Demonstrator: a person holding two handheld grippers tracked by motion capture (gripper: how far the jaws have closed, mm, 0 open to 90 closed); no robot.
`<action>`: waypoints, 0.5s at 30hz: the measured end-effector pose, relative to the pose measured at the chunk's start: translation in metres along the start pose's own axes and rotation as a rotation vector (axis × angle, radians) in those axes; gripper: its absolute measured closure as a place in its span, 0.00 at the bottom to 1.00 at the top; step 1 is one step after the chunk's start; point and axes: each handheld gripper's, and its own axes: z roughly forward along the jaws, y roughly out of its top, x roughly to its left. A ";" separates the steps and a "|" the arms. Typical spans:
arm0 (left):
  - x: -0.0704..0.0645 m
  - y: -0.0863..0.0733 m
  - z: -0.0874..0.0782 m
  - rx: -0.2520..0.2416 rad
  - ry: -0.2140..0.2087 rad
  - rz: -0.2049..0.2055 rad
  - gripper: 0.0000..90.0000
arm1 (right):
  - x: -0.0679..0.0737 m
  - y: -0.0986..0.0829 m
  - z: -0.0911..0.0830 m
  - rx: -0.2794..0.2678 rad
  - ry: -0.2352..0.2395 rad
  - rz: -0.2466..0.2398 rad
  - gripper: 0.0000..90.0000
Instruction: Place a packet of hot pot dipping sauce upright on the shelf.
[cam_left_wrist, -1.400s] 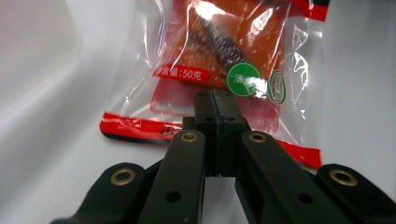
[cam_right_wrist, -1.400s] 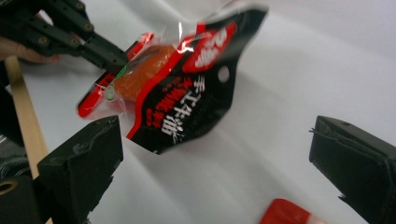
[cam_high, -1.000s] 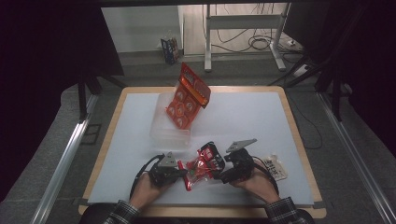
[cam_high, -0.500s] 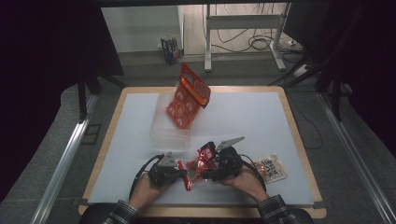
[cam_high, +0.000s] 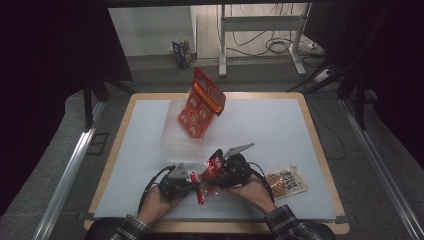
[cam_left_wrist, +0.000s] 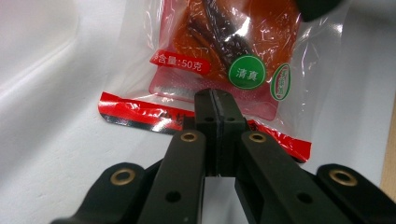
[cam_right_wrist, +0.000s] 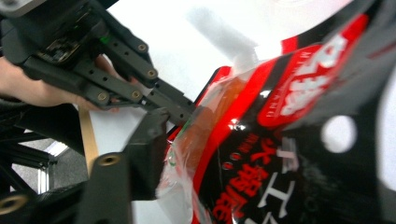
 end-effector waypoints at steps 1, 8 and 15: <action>0.000 0.000 0.000 -0.001 0.000 -0.001 1.00 | -0.001 0.001 0.001 0.002 0.000 0.006 0.53; -0.001 -0.001 -0.002 0.000 -0.004 0.014 1.00 | -0.007 0.001 0.002 0.026 0.029 0.075 0.70; -0.005 -0.002 -0.012 -0.026 0.001 0.051 0.93 | -0.005 0.007 -0.001 0.032 0.076 0.095 0.77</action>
